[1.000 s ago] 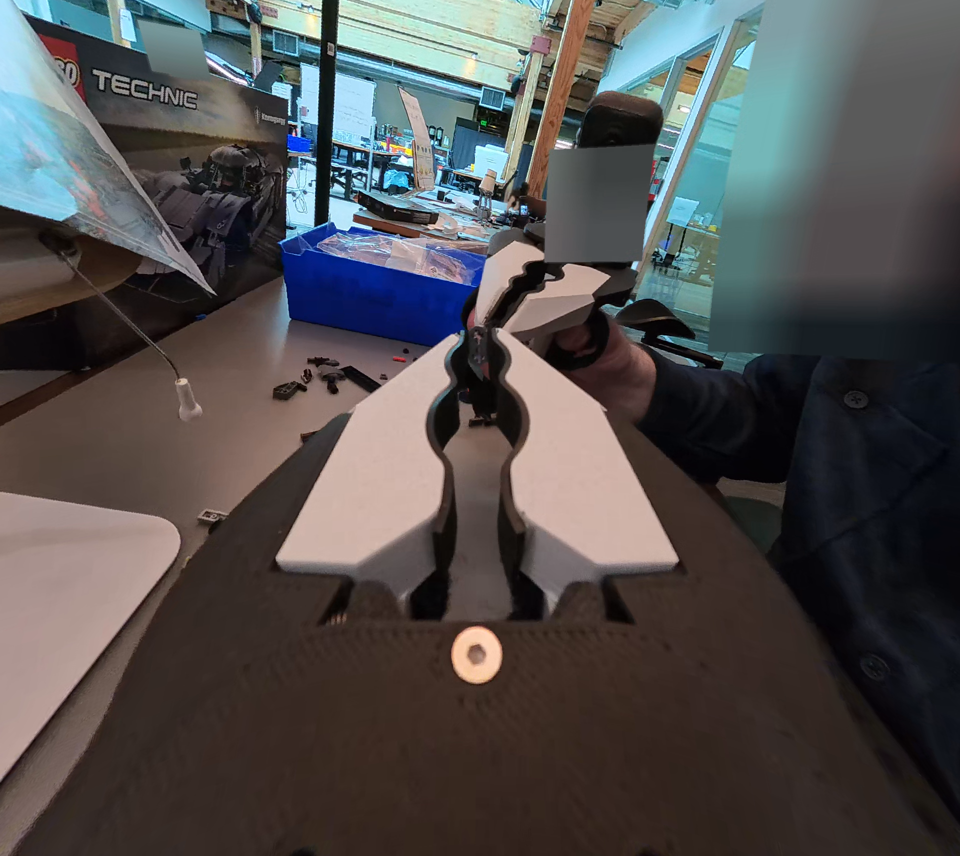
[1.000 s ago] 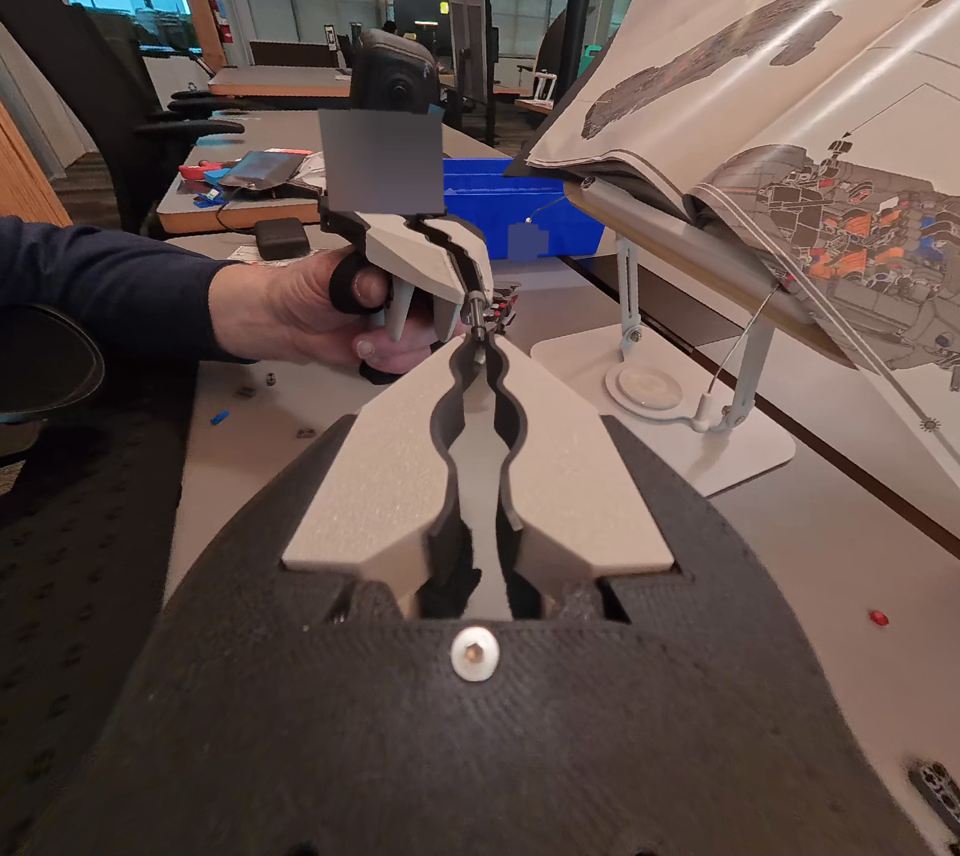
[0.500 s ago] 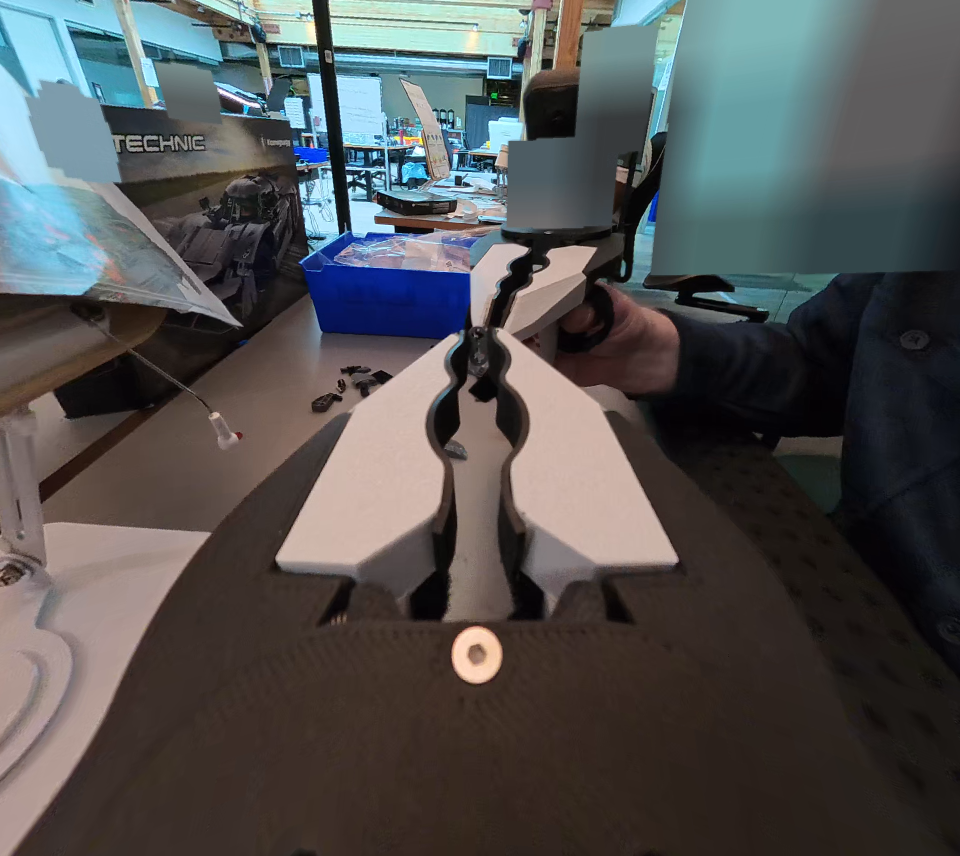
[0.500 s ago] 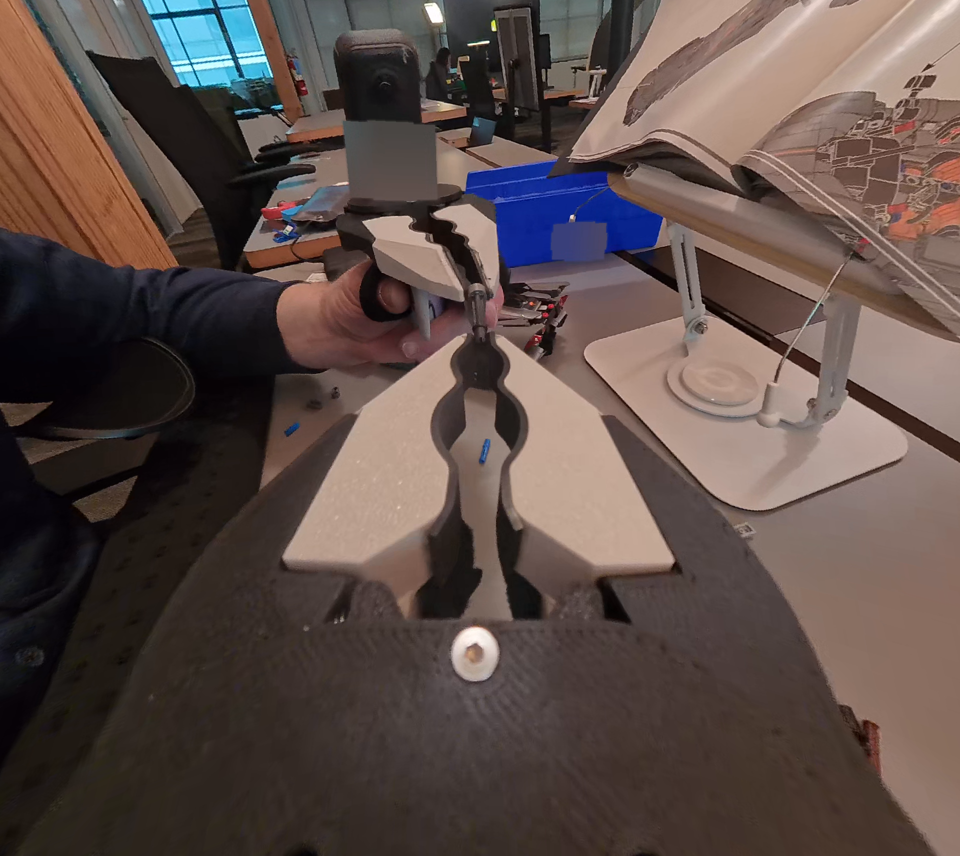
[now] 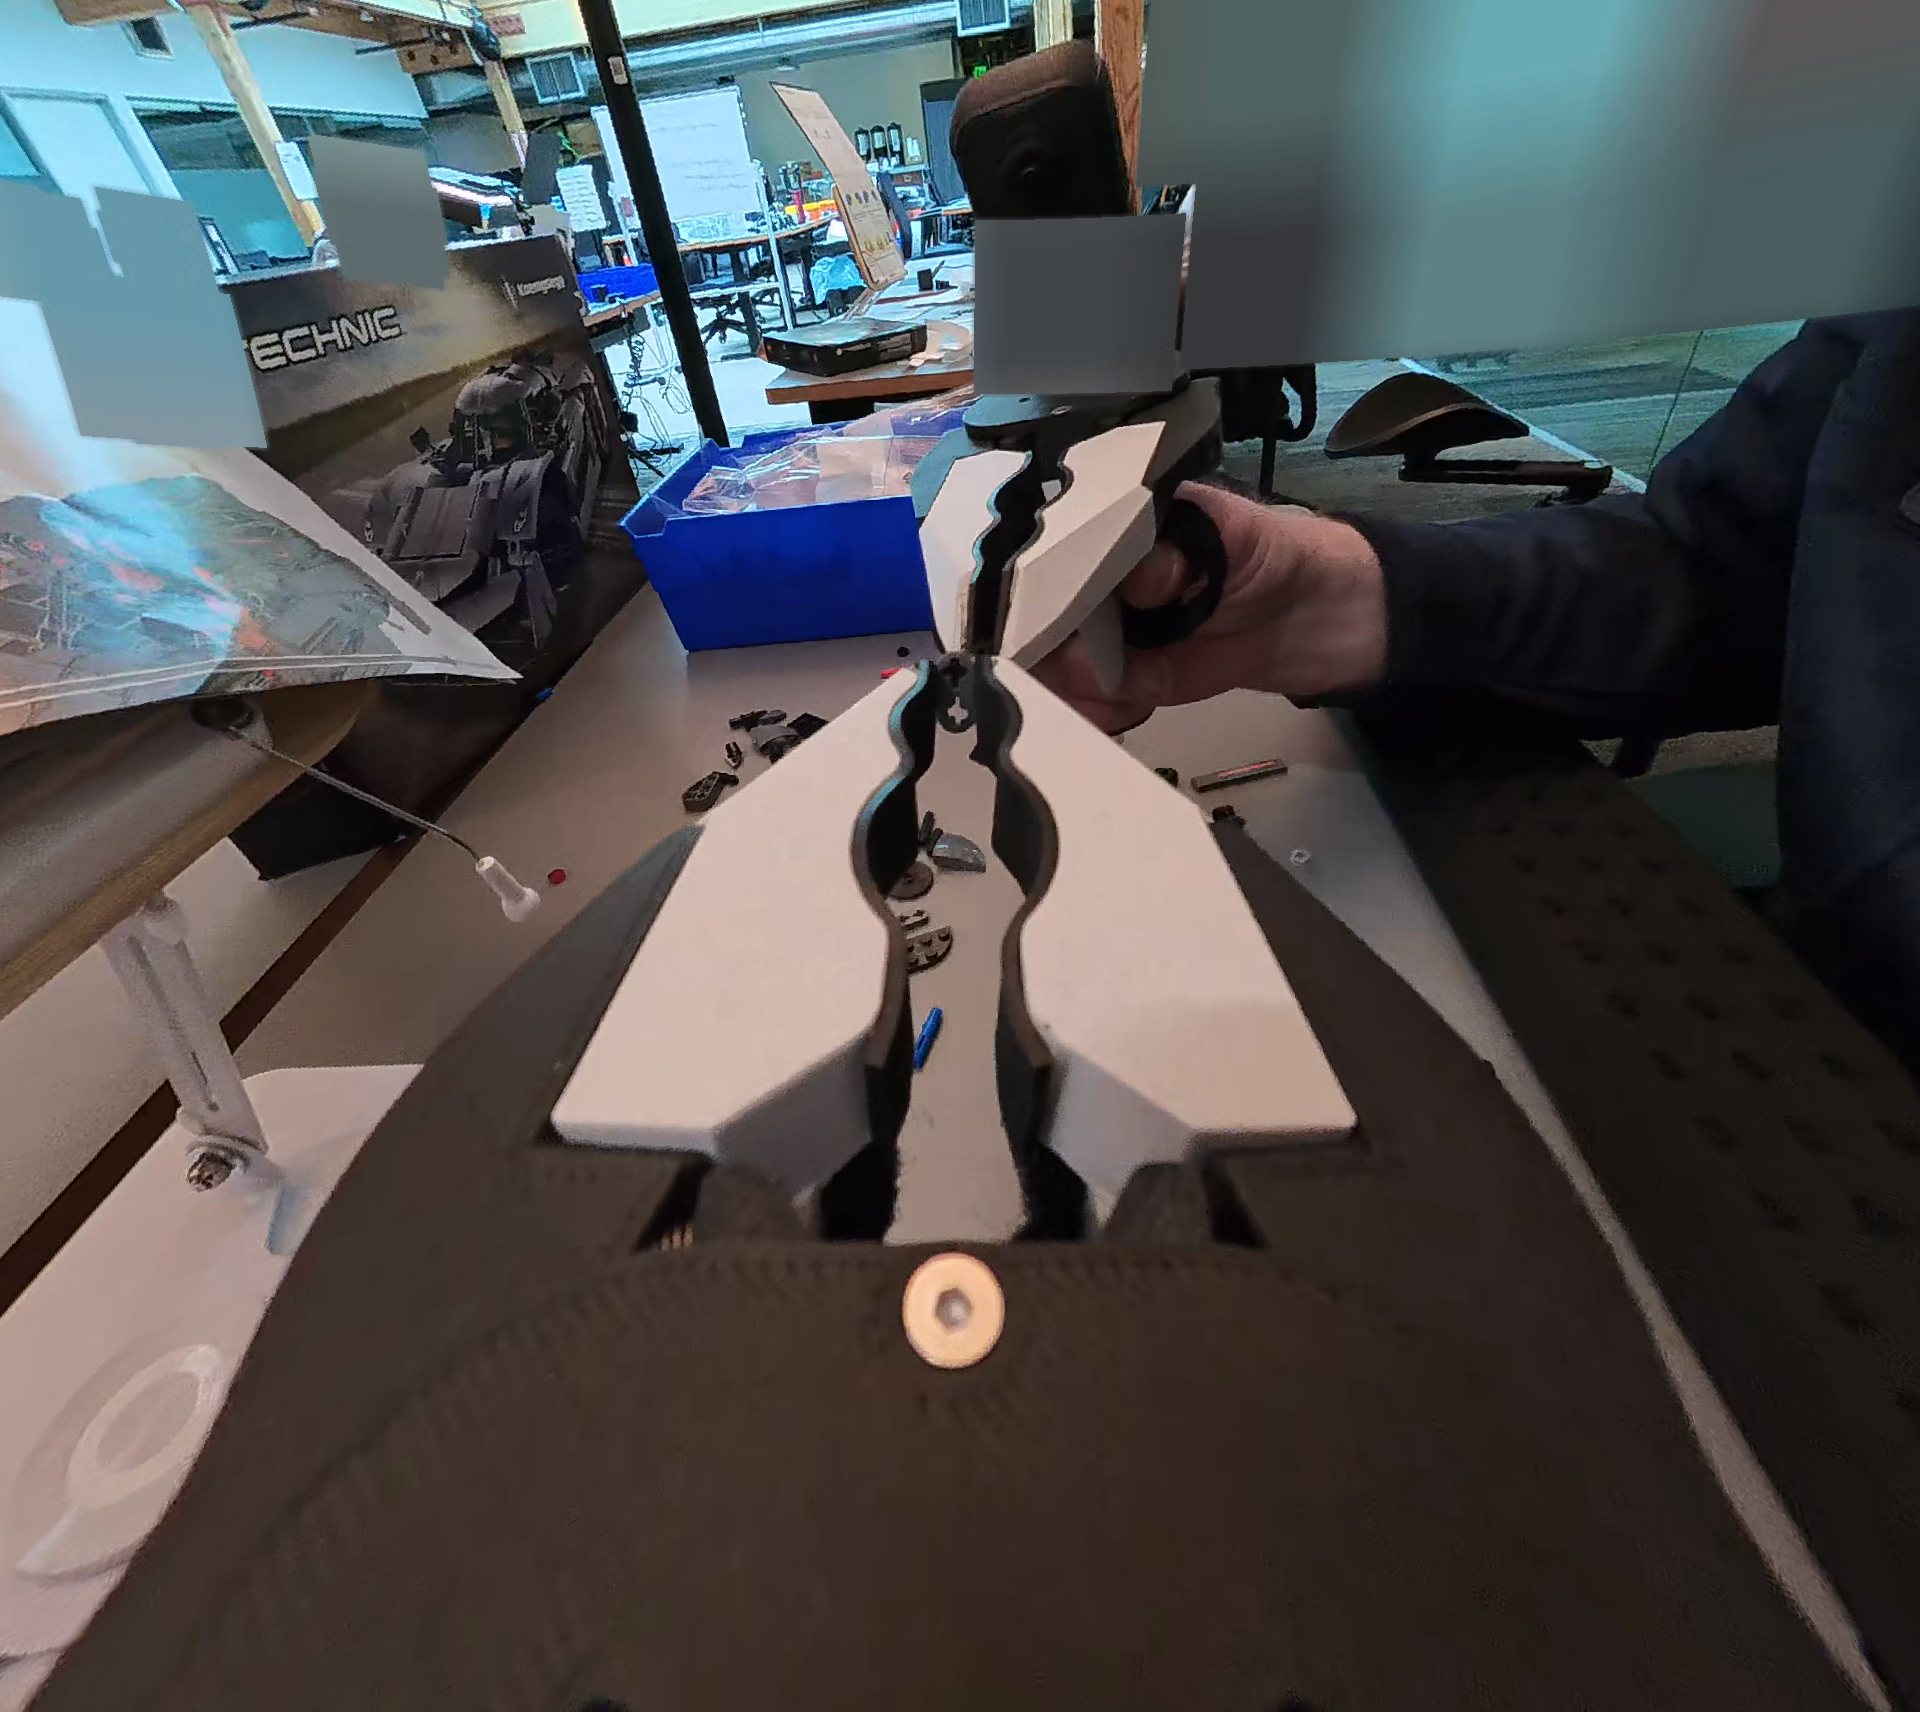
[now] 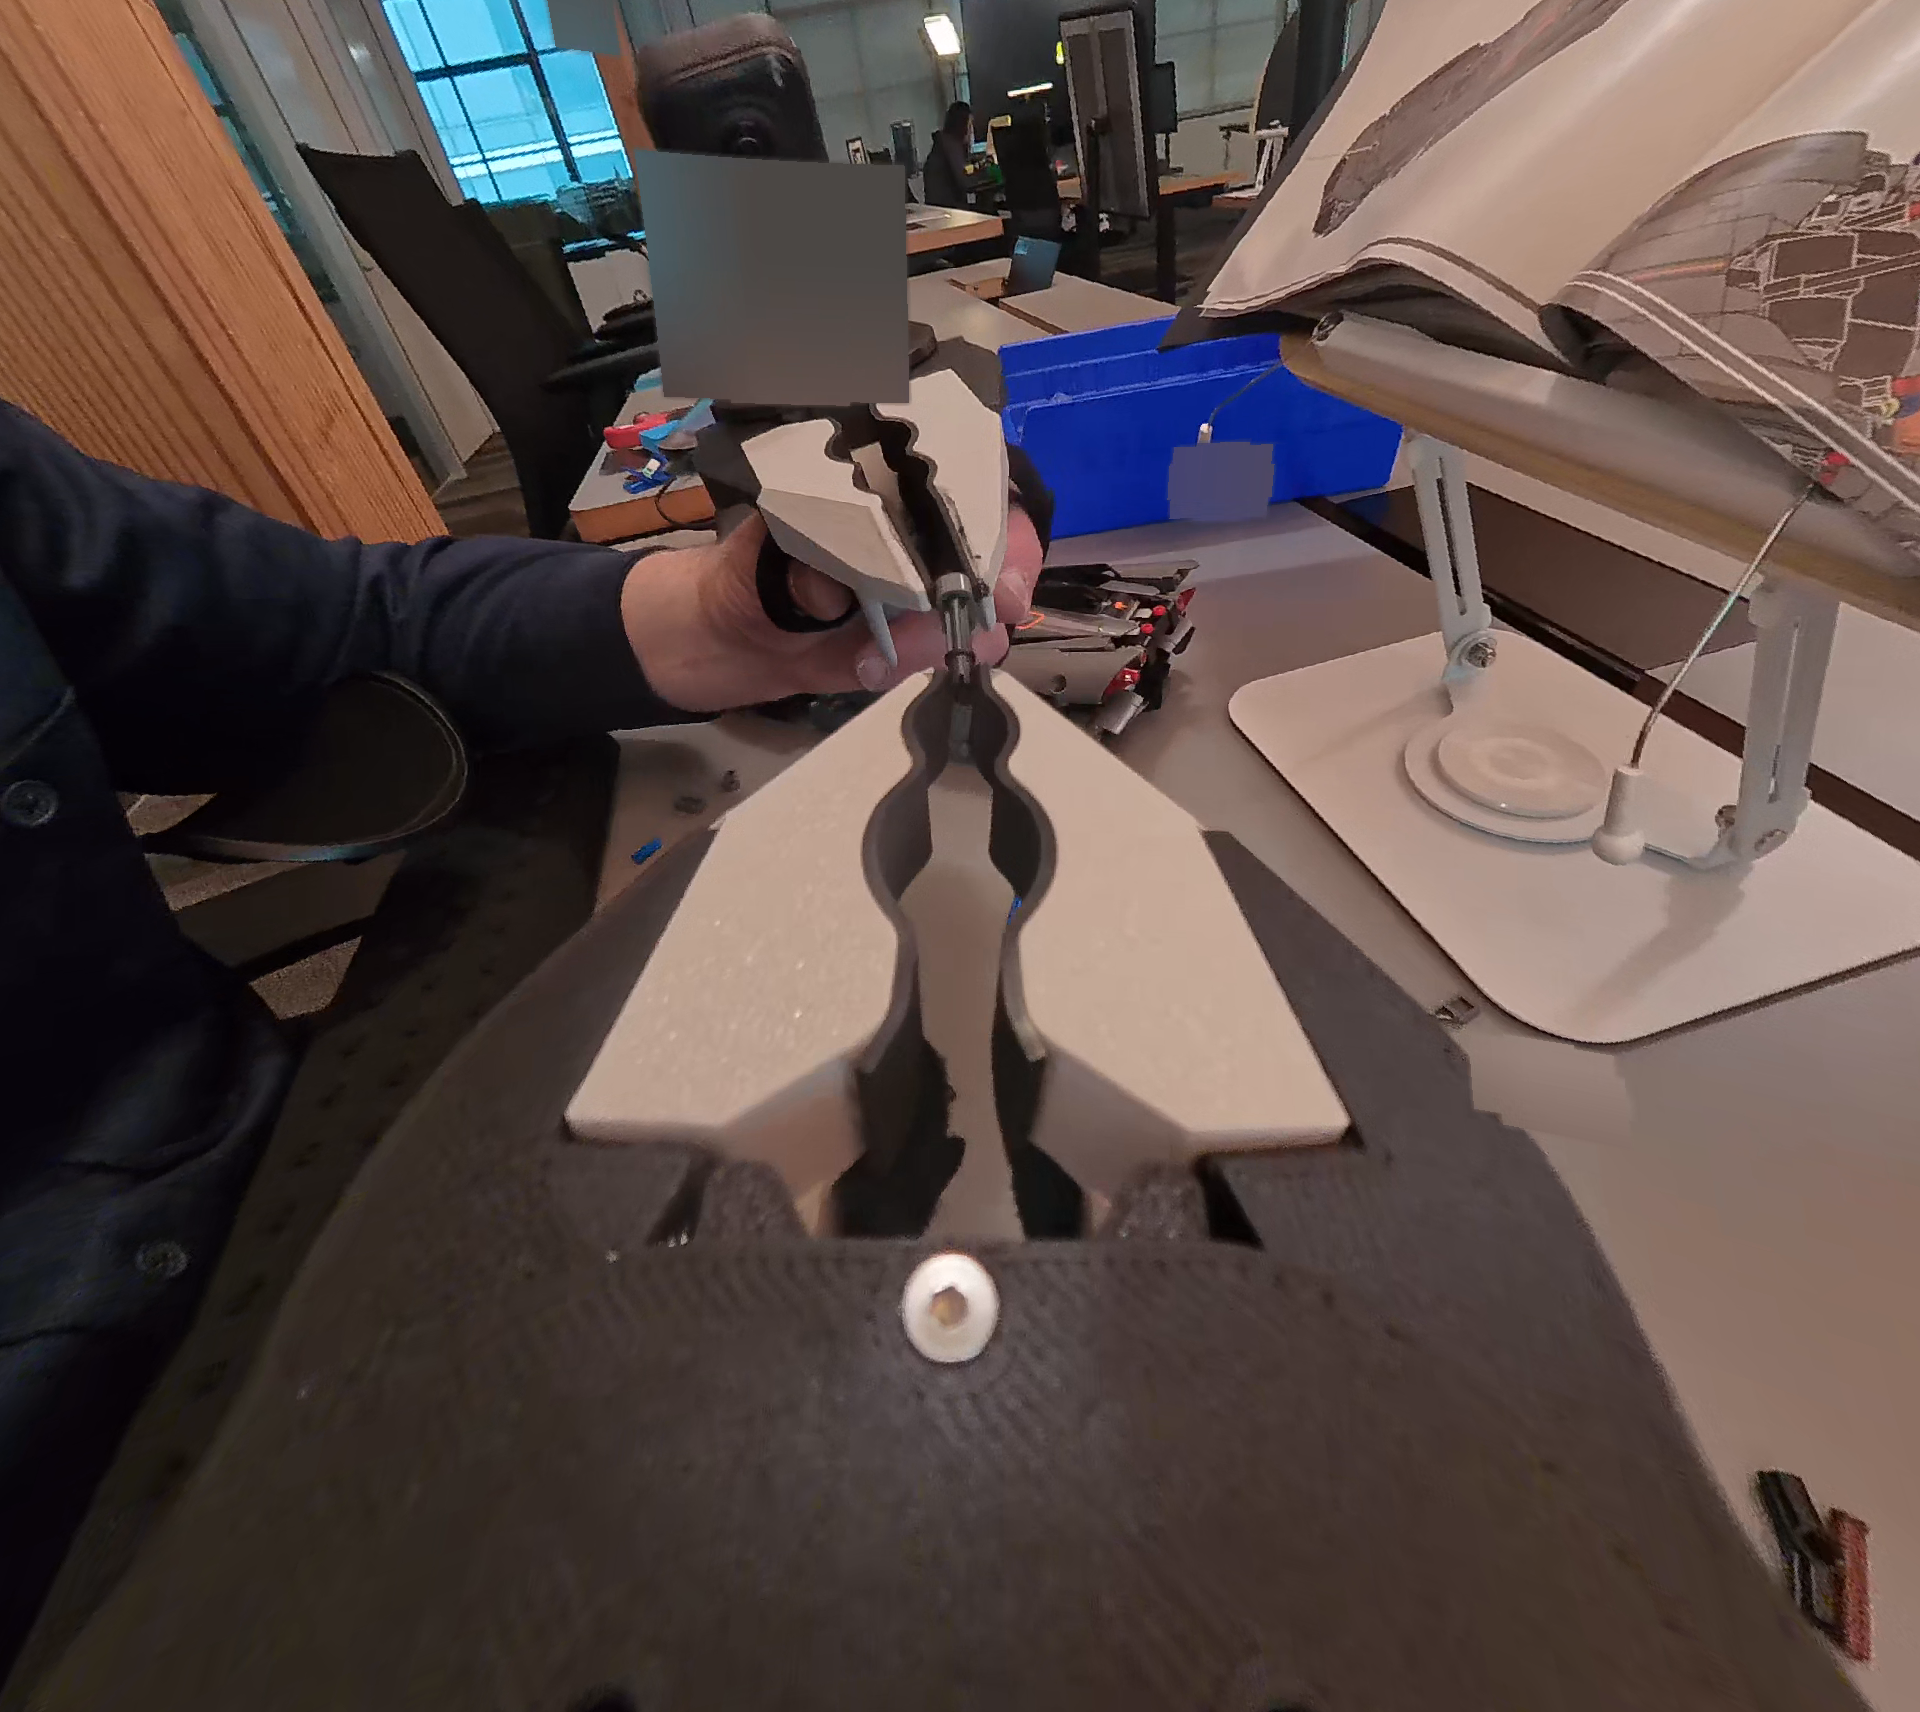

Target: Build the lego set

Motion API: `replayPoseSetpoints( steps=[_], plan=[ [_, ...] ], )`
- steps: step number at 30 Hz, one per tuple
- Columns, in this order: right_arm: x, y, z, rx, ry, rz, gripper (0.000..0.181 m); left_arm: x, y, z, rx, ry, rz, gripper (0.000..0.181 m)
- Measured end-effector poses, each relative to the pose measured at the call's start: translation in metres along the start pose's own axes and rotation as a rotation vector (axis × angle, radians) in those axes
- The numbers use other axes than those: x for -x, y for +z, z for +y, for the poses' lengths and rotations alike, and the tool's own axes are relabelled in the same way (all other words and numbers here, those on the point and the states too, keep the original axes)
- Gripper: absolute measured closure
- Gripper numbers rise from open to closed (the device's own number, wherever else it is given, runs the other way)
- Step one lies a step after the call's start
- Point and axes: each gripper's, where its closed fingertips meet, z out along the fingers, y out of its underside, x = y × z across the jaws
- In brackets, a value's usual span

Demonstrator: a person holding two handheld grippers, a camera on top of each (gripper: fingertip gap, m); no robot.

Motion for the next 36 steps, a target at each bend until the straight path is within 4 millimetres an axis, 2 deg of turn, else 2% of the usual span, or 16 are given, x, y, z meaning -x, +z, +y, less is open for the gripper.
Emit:
replayPoseSetpoints(
  steps=[8,20,26,28,32,36],
  plan=[
    [0.005,0.001,-0.005,-0.033,0.005,-0.031,0.181,-0.003,-0.002,-0.007,-0.08,-0.082,0.047,0.178],
    [0.008,0.0,-0.006,-0.03,0.009,-0.041,0.181,-0.007,-0.002,-0.009,-0.066,-0.032,0.046,0.178],
    [0.013,0.008,0.001,-0.005,-0.004,-0.045,0.181,-0.013,0.002,-0.016,-0.075,-0.002,0.054,0.178],
    [0.017,0.01,-0.002,-0.024,0.007,-0.065,0.18,-0.016,0.007,-0.011,-0.036,0.024,0.054,0.178],
    [0.01,0.005,0.001,-0.001,0.012,-0.034,0.181,-0.012,0.002,-0.011,-0.039,0.009,0.04,0.178],
    [0.007,0.008,0.012,0.057,0.009,-0.023,0.181,-0.011,0.002,-0.005,-0.032,-0.02,0.041,0.178]
  ],
)
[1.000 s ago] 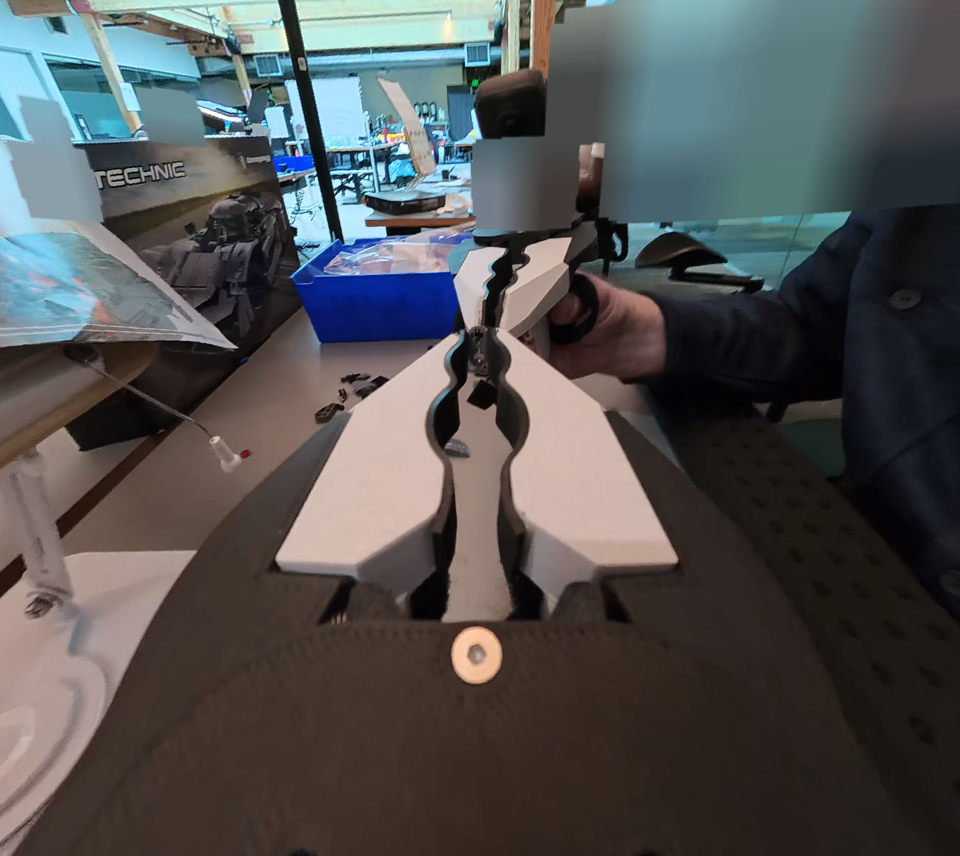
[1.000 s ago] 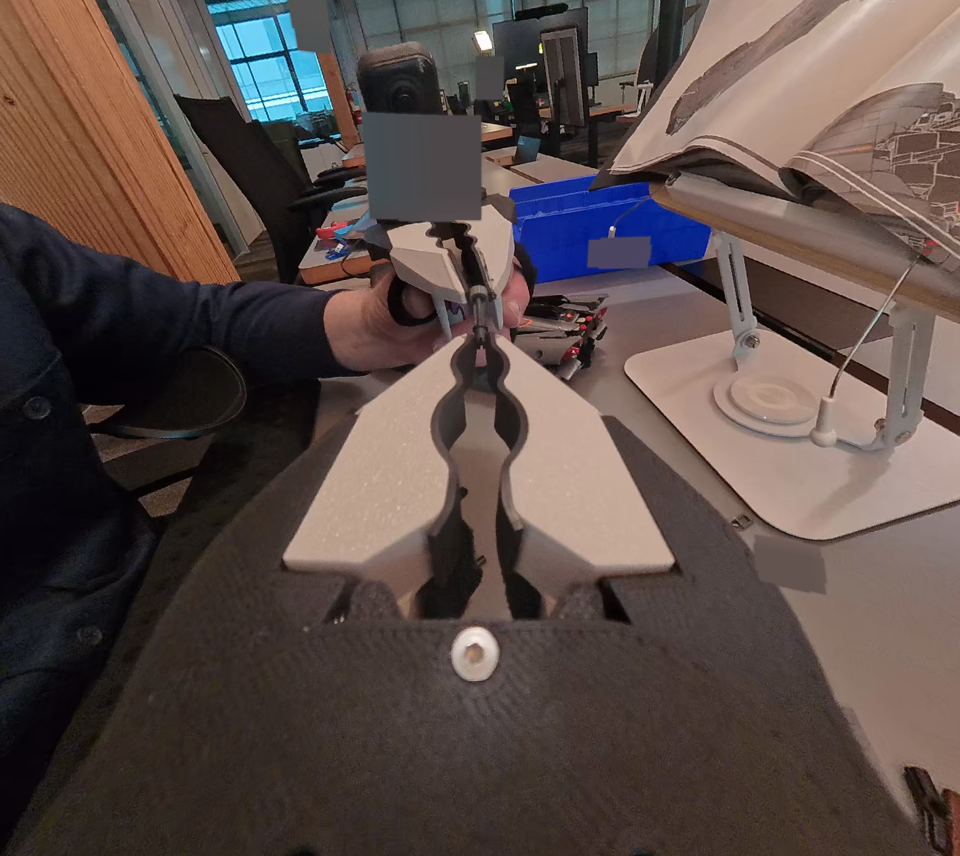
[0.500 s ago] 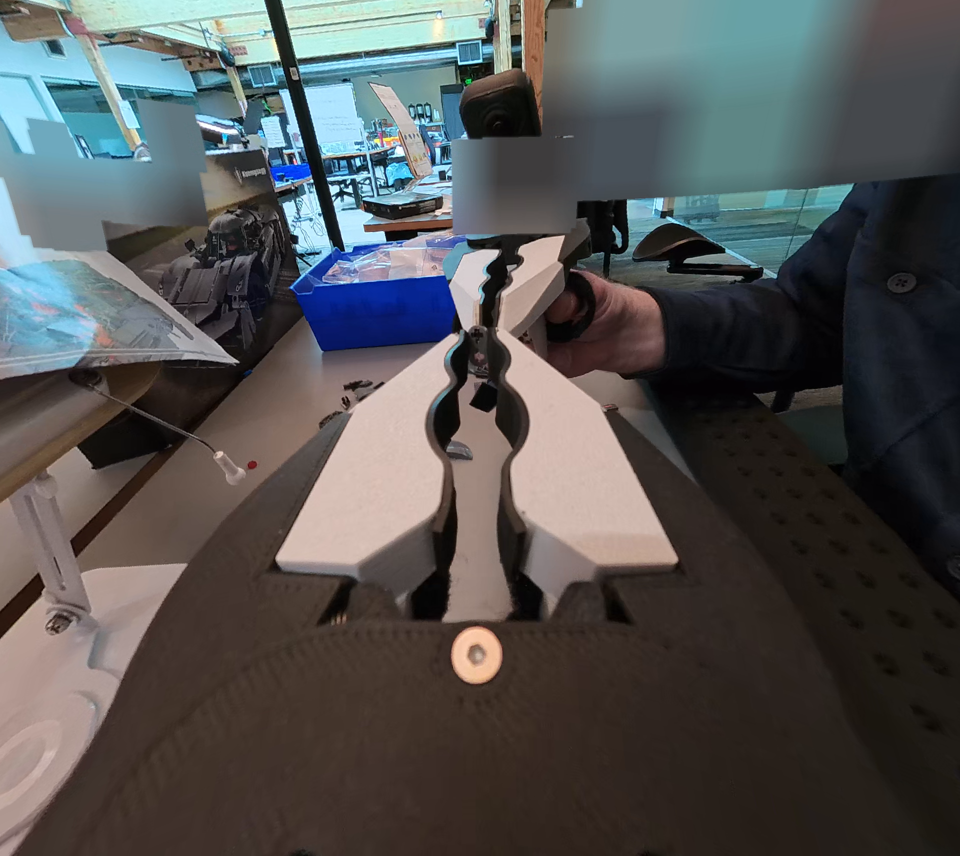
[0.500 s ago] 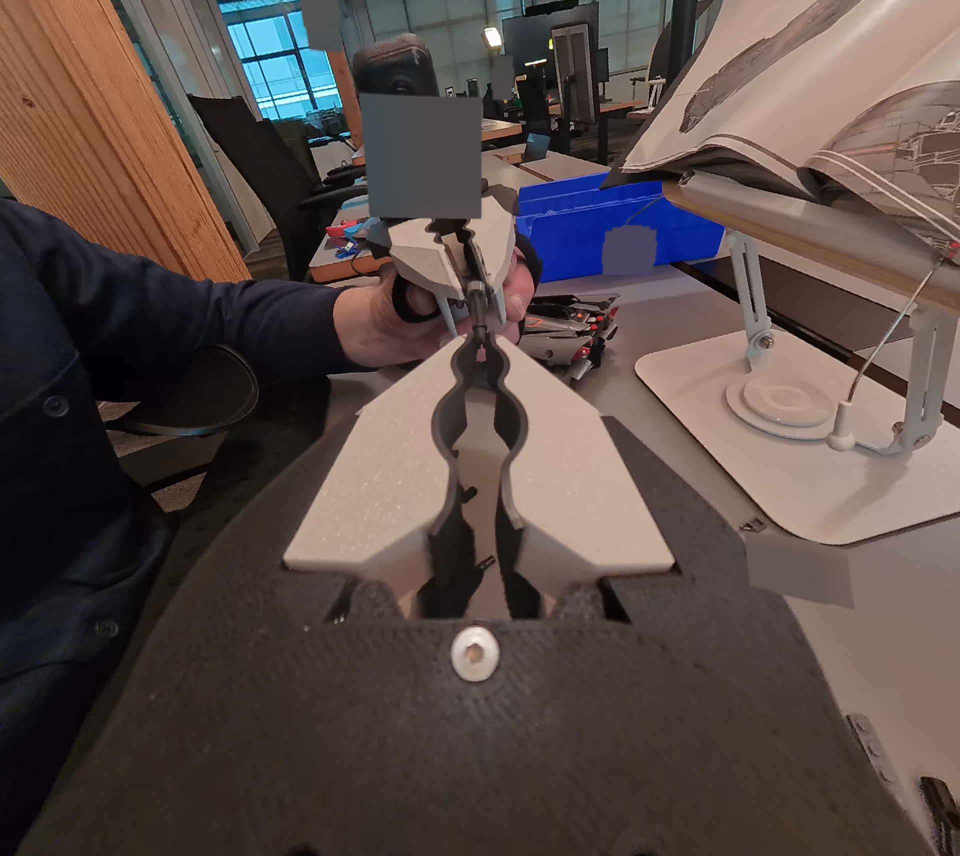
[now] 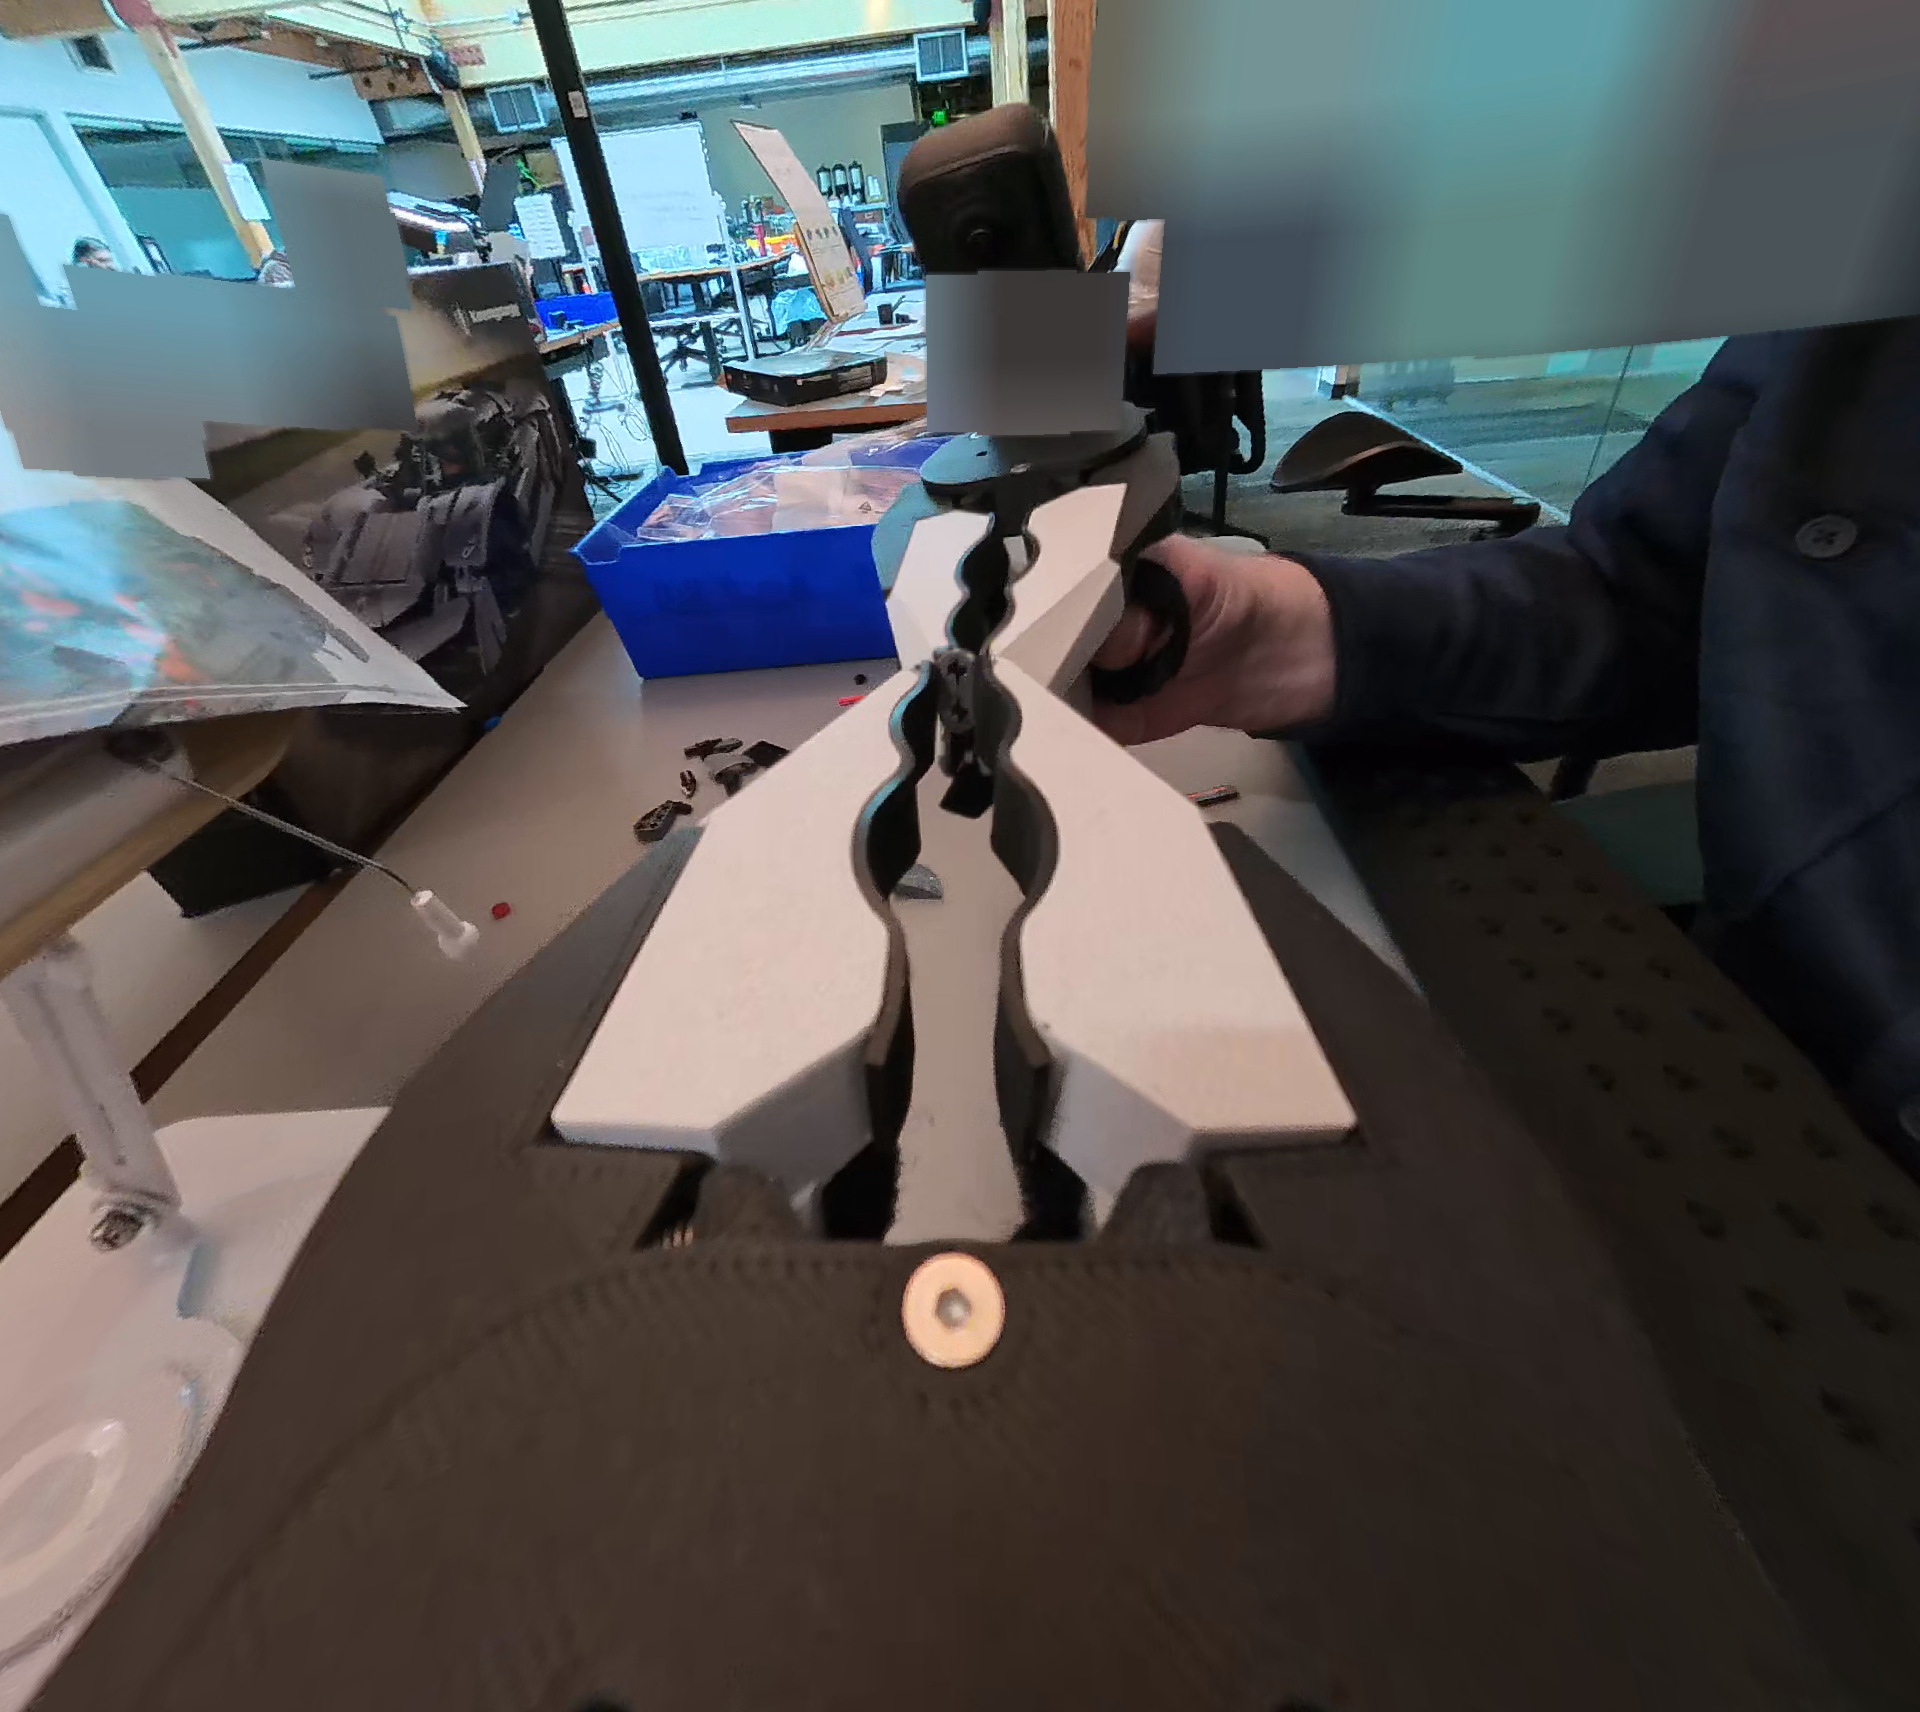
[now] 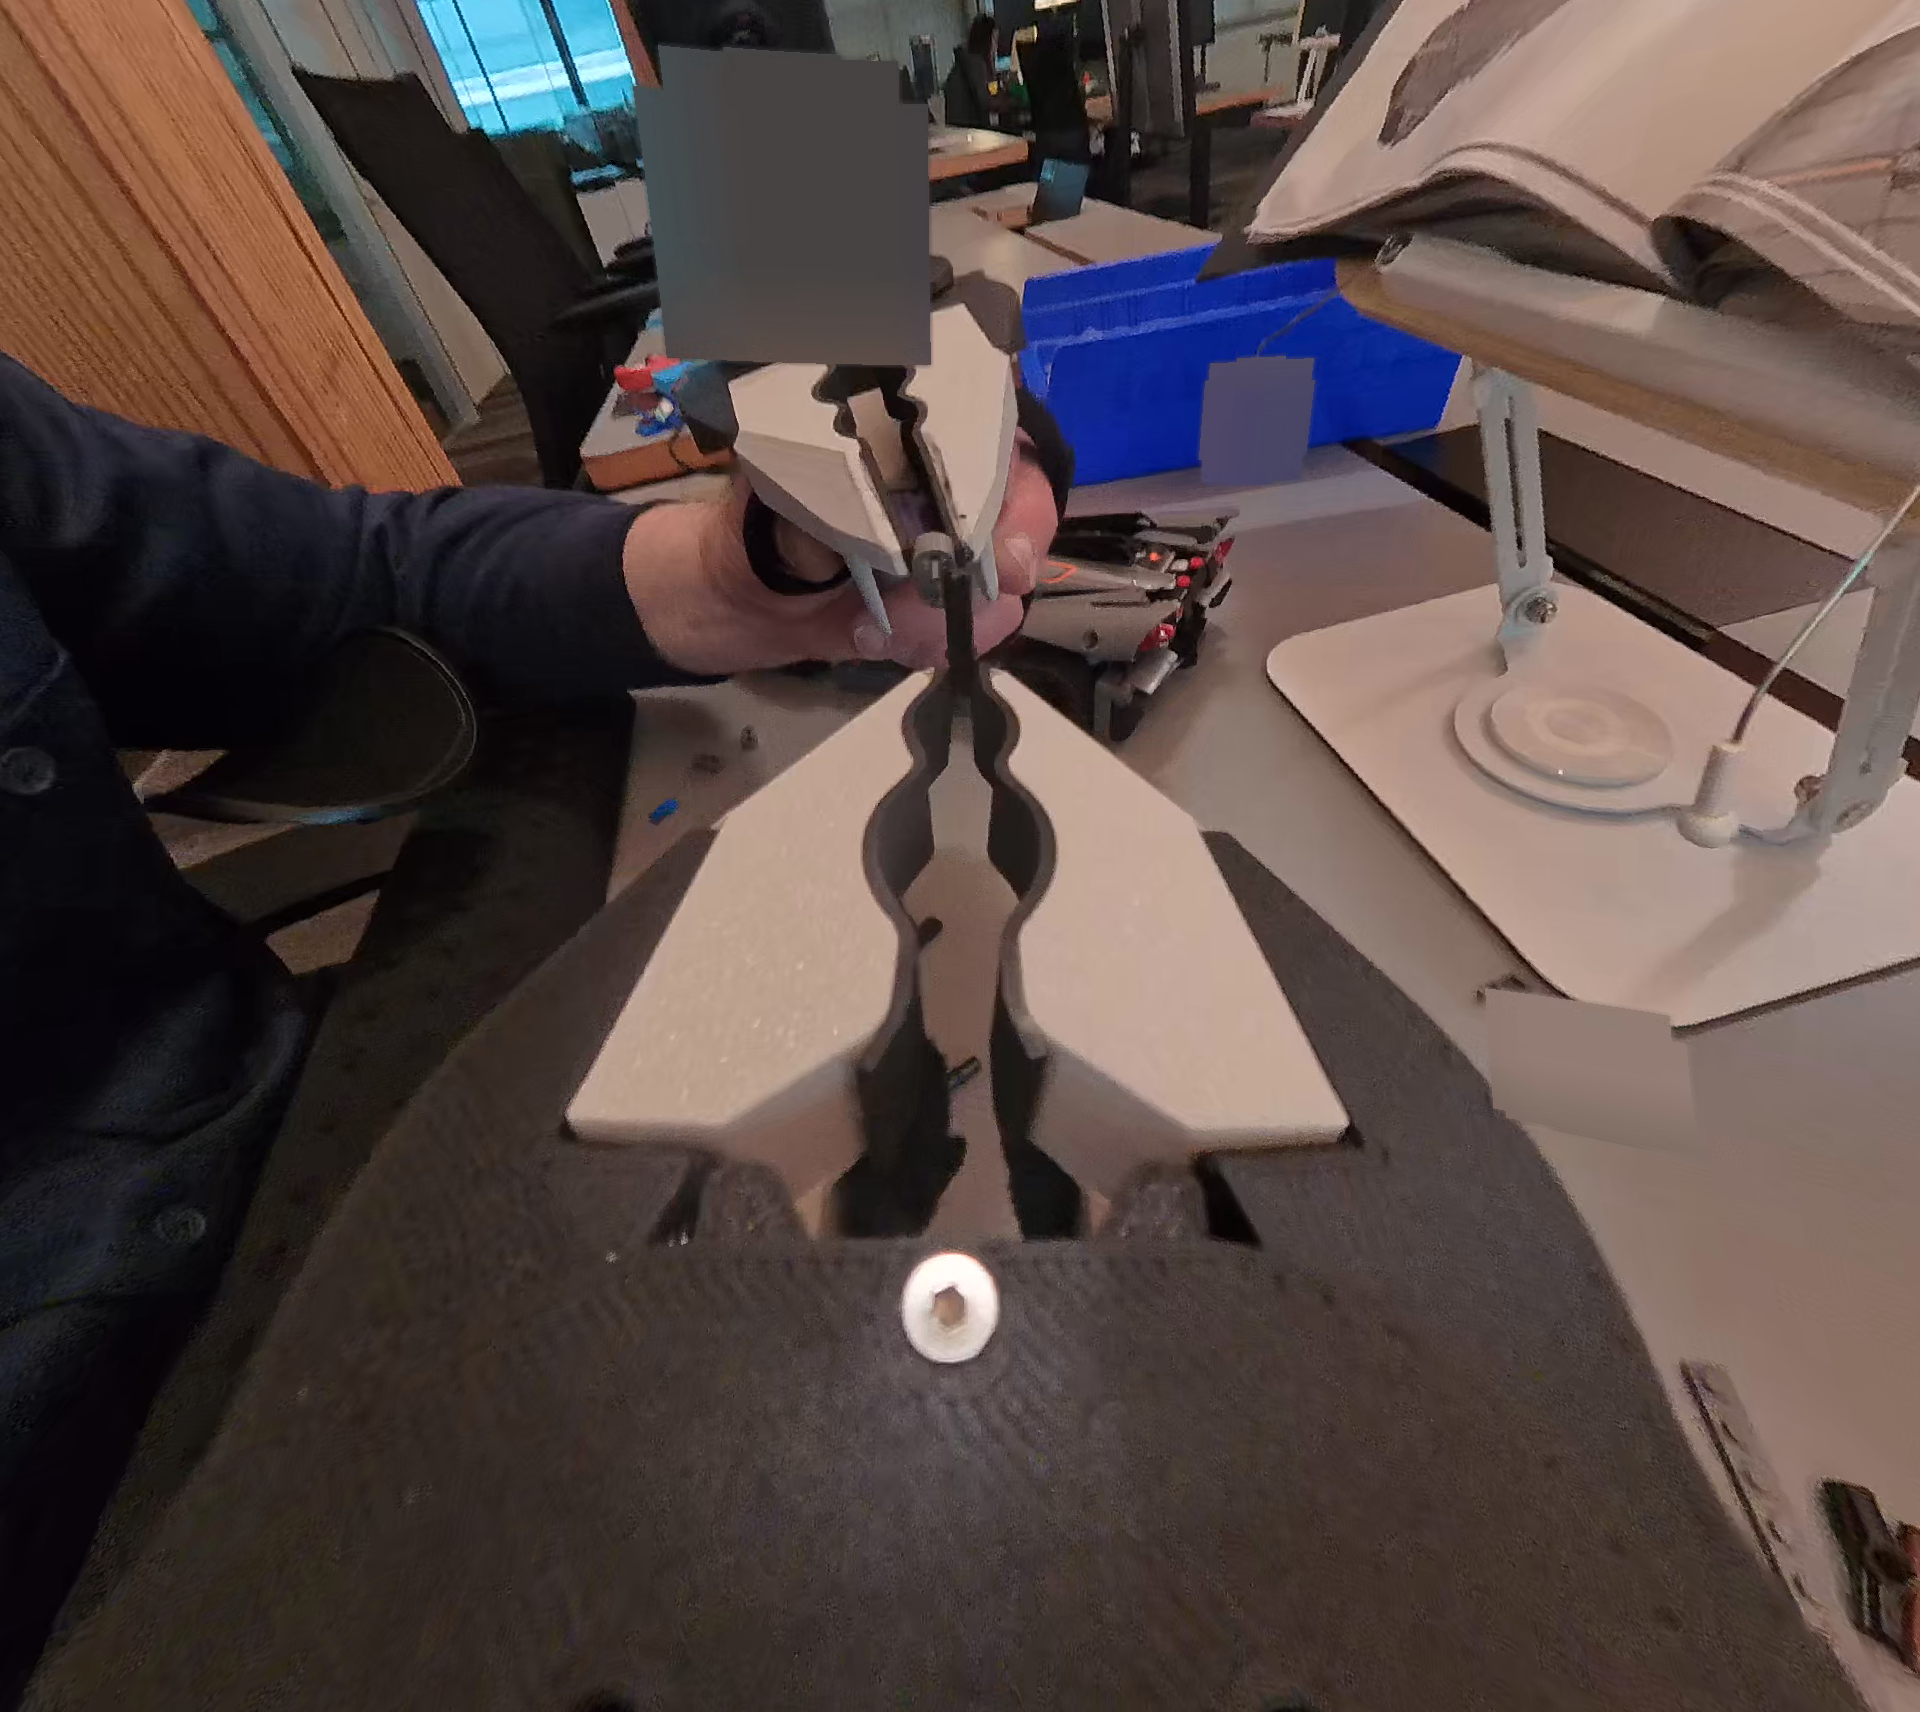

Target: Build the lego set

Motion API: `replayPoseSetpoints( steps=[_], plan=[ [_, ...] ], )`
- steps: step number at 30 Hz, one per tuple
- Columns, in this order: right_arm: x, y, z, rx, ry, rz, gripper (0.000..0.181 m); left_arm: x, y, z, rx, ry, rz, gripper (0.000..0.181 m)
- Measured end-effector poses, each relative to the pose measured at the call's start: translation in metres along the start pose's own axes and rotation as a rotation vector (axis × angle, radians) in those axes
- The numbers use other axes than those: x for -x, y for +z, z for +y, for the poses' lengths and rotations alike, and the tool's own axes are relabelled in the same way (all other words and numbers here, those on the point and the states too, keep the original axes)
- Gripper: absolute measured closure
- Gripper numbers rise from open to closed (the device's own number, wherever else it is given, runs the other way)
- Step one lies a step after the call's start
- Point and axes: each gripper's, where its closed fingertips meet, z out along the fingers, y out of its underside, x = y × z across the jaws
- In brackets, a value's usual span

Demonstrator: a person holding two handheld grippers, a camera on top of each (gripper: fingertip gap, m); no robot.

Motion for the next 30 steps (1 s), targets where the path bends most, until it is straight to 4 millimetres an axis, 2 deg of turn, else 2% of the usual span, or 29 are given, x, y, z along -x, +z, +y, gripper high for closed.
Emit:
replayPoseSetpoints(
  steps=[7,20,30],
  plan=[
    [-0.005,0.002,0.018,0.145,-0.062,0.062,0.181,0.002,0.0,0.01,0.048,0.014,-0.009,0.178],
    [-0.013,0.008,0.044,0.304,-0.146,0.142,0.18,0.002,-0.005,0.044,0.434,0.319,-0.077,0.177],
    [-0.017,0.01,0.055,0.374,-0.206,0.173,0.18,0.004,-0.006,0.057,0.585,0.425,-0.1,0.177]
  ],
)
